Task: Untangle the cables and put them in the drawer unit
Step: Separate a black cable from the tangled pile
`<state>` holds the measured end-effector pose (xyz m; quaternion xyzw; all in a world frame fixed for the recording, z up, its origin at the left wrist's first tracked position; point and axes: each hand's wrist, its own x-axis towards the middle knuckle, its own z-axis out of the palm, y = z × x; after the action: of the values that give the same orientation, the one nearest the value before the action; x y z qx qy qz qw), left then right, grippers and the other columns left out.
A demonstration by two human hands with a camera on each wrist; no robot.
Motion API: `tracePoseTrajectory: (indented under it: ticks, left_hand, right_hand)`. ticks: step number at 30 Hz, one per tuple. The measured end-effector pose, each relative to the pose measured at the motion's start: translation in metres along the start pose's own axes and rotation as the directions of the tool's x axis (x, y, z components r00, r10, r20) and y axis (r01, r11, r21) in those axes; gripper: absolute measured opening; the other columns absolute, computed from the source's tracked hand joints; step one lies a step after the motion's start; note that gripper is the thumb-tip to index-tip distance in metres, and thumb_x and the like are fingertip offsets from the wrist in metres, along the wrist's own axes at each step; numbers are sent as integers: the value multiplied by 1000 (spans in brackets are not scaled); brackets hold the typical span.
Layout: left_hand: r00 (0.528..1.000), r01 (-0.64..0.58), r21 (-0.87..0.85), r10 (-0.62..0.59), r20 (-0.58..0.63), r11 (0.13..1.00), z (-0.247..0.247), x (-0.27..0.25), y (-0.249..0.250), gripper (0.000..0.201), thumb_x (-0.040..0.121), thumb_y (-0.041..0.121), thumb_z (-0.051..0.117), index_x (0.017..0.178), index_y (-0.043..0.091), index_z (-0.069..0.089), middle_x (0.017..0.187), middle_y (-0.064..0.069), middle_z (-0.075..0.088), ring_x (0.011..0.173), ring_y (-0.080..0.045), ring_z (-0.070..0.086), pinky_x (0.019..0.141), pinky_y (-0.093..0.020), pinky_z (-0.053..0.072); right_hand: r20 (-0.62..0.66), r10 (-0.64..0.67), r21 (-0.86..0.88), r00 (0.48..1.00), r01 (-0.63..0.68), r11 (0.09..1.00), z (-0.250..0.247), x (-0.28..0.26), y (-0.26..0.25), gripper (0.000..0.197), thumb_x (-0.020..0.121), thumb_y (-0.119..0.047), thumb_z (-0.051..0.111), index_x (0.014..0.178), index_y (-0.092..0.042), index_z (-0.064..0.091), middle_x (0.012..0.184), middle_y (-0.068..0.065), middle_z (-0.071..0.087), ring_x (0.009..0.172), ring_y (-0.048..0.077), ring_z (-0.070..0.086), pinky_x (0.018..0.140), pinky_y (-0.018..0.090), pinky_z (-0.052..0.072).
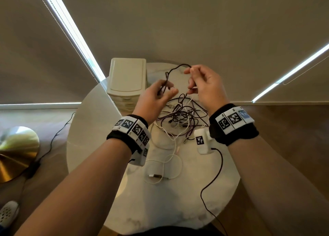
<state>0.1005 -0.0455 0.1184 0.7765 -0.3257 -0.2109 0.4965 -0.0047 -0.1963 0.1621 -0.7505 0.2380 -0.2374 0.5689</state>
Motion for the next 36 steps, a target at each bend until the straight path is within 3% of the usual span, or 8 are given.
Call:
tracePoseTrajectory:
  ticks: [3,7,10,16,21,23,28,36]
  left_hand:
    - [989,-18,-30,22,144,999,7,0,2,42,87,53,77,123,33,67,68,5,43,57,-7,38,56,-24,37]
    - [998,-17,-19,18,62,1000,12,8,6,24,95,43,72,105,22,76,71,10,62,59,-3,52,61,-22,45]
    - [1000,2,-75,-4,-19,997,9,13,7,20,97,34,71,98,14,76,68,12,61,55,2,48,58,-14,39]
    - [1000,8,-168,-11,-16,986,9,17,33,23,97,34,71,93,11,73,66,2,55,55,-10,41,56,-27,39]
    - [999,5,-107,-10,-52,994,5,13,36,19,97,37,70,93,18,71,72,-1,63,62,-11,52,62,-40,48]
    - [991,-20,-192,-5,-131,981,-2,11,40,18,98,39,68,94,22,71,81,-17,68,70,-22,56,72,-51,53]
    - [972,-64,-188,18,-233,980,-25,24,46,26,98,40,68,94,15,70,69,9,55,59,-6,46,63,-33,44]
    - [978,76,-132,-100,-183,988,-7,5,4,22,96,43,69,88,23,66,71,3,58,63,-10,50,65,-40,49]
  right_hand:
    - [64,-13,111,998,6,994,6,-1,-12,26,107,-27,51,104,-9,69,71,0,60,68,18,58,68,40,56]
    - [51,9,223,999,-20,975,11,-7,-12,22,106,-26,53,106,-12,70,90,5,70,87,21,68,74,34,59]
    - [-53,81,92,995,-76,993,12,-12,20,17,106,-23,51,106,-23,68,105,-2,71,97,13,67,78,32,59]
    - [352,301,-357,886,-170,918,36,-35,84,12,101,-21,60,109,-19,69,104,-4,71,88,5,63,79,23,48]
    - [214,368,-403,905,-262,877,33,-38,123,17,101,-18,60,113,-17,71,109,-5,70,100,11,62,81,13,44]
    - [187,407,-431,894,-298,852,28,-36,132,20,101,-15,60,117,-16,70,114,-1,68,102,13,60,83,18,42]
    - [116,414,-423,903,-332,843,20,-28,135,23,106,-23,51,109,-18,73,96,1,74,87,16,70,82,33,57]
    - [26,392,-252,919,-374,893,22,-19,131,25,106,-29,46,93,-31,68,79,-2,67,82,27,71,84,50,60]
